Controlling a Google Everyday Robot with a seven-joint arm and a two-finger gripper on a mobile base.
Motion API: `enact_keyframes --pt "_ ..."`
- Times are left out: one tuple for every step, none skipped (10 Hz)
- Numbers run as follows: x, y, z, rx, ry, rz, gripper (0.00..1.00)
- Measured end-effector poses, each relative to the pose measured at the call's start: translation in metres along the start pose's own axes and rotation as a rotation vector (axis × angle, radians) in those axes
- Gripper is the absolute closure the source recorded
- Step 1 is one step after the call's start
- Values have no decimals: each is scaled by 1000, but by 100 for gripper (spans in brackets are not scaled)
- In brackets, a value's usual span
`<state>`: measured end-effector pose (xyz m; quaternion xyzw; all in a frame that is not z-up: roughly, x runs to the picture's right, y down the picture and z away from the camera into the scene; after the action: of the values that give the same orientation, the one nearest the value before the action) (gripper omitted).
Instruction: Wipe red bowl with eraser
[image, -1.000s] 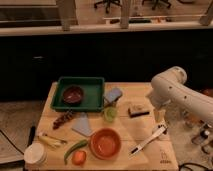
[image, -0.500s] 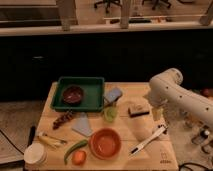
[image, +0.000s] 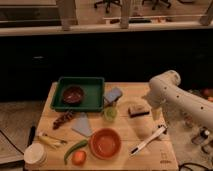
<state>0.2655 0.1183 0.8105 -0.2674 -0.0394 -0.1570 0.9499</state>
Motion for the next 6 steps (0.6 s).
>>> enact_keyframes --pt "1 -1 6 -1 -5 -13 20" --pt "2 -1 10 -2 -8 -21 20" --pt "2 -2 15 -3 -13 -30 20" --pt "3 -2 18 -3 -16 -38 20" --pt "3 -2 25 -5 -24 -55 20" --pt "4 -2 32 -8 -29 -68 20"
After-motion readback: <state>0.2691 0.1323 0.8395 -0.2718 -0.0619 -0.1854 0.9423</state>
